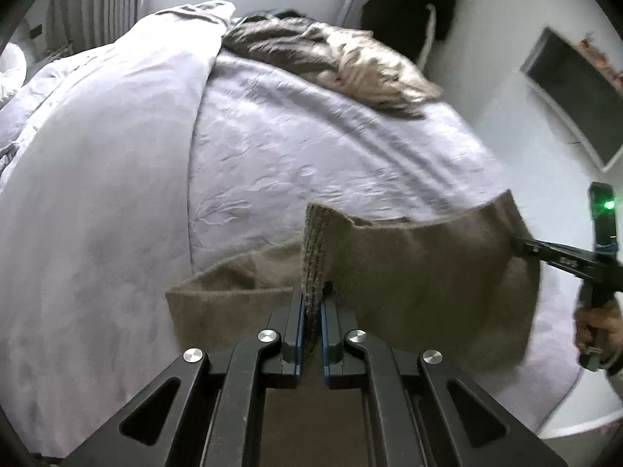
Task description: Fold small clothes
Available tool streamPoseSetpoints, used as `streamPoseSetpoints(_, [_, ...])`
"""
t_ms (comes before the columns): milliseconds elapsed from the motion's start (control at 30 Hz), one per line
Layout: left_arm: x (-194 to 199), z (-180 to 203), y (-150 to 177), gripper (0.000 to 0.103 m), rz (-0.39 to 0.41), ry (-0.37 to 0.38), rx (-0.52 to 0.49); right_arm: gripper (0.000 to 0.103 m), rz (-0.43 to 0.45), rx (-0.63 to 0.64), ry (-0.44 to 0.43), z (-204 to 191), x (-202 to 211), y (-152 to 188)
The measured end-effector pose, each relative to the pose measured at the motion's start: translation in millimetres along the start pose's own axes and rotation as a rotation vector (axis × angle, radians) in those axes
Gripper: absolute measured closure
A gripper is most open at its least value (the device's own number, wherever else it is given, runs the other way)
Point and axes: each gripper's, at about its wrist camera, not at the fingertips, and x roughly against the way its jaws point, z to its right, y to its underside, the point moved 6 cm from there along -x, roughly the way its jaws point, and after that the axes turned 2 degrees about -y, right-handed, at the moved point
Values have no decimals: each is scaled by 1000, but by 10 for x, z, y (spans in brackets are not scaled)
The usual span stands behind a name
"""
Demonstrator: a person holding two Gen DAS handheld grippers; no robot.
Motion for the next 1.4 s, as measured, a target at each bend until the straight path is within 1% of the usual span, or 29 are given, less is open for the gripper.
streamPoseSetpoints(67, [-375,-99,26,96,-37,-48,6,96,-44,-9,8,72,-318,15])
streamPoseSetpoints(167, [-803,-242,93,96,-87,-107,30,96,-90,-47,24,203,-718,85])
streamPoseSetpoints(267, [-1106,-354,183,95,-123,-147,54,96,-107,-108,10,318,-931,149])
streamPoseSetpoints(367, [-1157,-364,218,95,-117,-172,49,96,-96,-129,11,339,-934,148])
streamPoseSetpoints(433, [-1128,-373,208,95,-117,-180,59,95,-93,-128,36,370,-890,129])
streamPoseSetpoints(500, [-1030,-427,167,95,-106,-194,86,88,-90,-151,73,458,-810,109])
streamPoseSetpoints(533, [-989,-451,146,95,-102,-194,97,87,-86,-169,88,511,-752,108])
streamPoseSetpoints(600, [-809,-521,135,95,-88,-249,109,86,-69,-196,98,573,-620,141])
streamPoseSetpoints(633, [-729,-543,145,95,-84,-264,107,86,-60,-203,91,579,-560,165])
streamPoseSetpoints(767, [-465,-538,274,95,-98,-216,102,86,-45,-190,38,459,-284,352])
streamPoseSetpoints(833, [-418,-472,373,95,-114,-195,90,86,-62,-176,1,319,-221,538])
streamPoseSetpoints(900, [-420,-382,544,95,-145,-157,88,86,-90,-154,-16,198,-247,714])
streamPoseSetpoints(967, [-477,-321,778,95,-189,-135,99,86,-125,-125,1,115,-337,903])
streamPoseSetpoints(1033, [-561,-318,972,95,-231,-149,106,86,-155,-125,20,116,-423,1077])
streamPoseSetpoints(1067, [-601,-336,1084,95,-251,-158,109,87,-149,-131,22,143,-429,1144])
streamPoseSetpoints(1100, [-619,-360,1190,95,-261,-159,109,87,-140,-134,27,169,-413,1178])
streamPoseSetpoints(1200, [-534,-407,1326,95,-247,-140,97,86,-129,-154,51,273,-300,1254])
streamPoseSetpoints(1267, [-480,-427,1403,95,-272,-130,102,85,-131,-197,26,324,-210,1320])
streamPoseSetpoints(1300, [-449,-431,1443,95,-281,-130,101,83,-130,-230,-9,346,-161,1332])
streamPoseSetpoints(1333, [-416,-423,1473,95,-284,-135,95,79,-128,-278,-63,357,-99,1367])
streamPoseSetpoints(1367, [-365,-410,1515,95,-287,-146,88,60,-125,-341,-126,362,-29,1427])
streamPoseSetpoints(1400, [-339,-406,1549,95,-290,-150,87,38,-124,-396,-168,368,22,1500])
